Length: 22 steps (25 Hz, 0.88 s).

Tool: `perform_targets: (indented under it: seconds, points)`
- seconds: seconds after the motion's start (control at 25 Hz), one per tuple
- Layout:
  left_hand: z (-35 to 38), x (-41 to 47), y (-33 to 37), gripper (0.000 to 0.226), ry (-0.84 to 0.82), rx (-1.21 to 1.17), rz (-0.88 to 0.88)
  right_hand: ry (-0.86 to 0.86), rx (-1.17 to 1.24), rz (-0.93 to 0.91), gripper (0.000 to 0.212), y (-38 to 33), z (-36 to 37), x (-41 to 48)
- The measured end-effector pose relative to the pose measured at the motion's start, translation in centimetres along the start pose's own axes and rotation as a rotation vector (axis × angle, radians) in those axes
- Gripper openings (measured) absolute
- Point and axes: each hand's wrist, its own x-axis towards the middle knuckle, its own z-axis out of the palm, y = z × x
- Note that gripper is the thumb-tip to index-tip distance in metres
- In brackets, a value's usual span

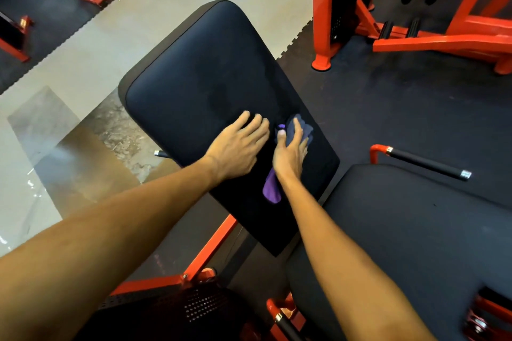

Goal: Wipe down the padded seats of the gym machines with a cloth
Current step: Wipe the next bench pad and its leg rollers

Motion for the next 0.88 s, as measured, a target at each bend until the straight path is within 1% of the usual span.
perform_targets:
  seconds: [0.12, 0.28, 0.32, 0.4, 0.48, 0.56, 0.68, 0.8, 0.88]
  points:
    - [0.8, 4.0, 1.0, 0.067, -0.039, -0.013, 0.002, 0.028, 0.006, 0.102, 0.051, 1.4, -2.1, 4.0]
    - [2.6, 6.8, 1.4, 0.070, -0.077, 0.060, -0.036, 0.054, 0.035, 0.261, 0.054, 7.1, -2.3, 1.8]
    - [2.8, 7.4, 1.7, 0.071, -0.084, 0.081, -0.044, 0.033, 0.025, 0.253, 0.054, 7.6, -1.8, 0.4]
    - [3.5, 8.3, 2.2, 0.071, -0.075, 0.076, -0.069, -0.021, 0.005, 0.159, 0.055, 6.7, -0.7, -2.1]
    - [3.7, 8.7, 2.4, 0.069, -0.076, 0.055, -0.088, -0.021, 0.021, 0.047, 0.055, 4.3, -0.5, -0.6]
    - [3.5, 8.8, 2.8, 0.068, -0.096, 0.018, -0.081, 0.004, 0.023, 0.026, 0.055, 2.3, -1.5, 3.4]
    - [3.9, 8.8, 2.9, 0.069, -0.068, 0.068, -0.061, 0.022, 0.010, 0.011, 0.051, 1.2, -3.5, 8.0]
    - [3.6, 8.6, 2.8, 0.070, -0.081, 0.008, -0.074, -0.004, 0.038, 0.020, 0.052, 2.0, -2.7, 5.4]
    - [3.7, 8.4, 2.9, 0.068, -0.076, 0.033, -0.072, -0.028, 0.006, 0.004, 0.054, 3.3, -1.9, 2.0]
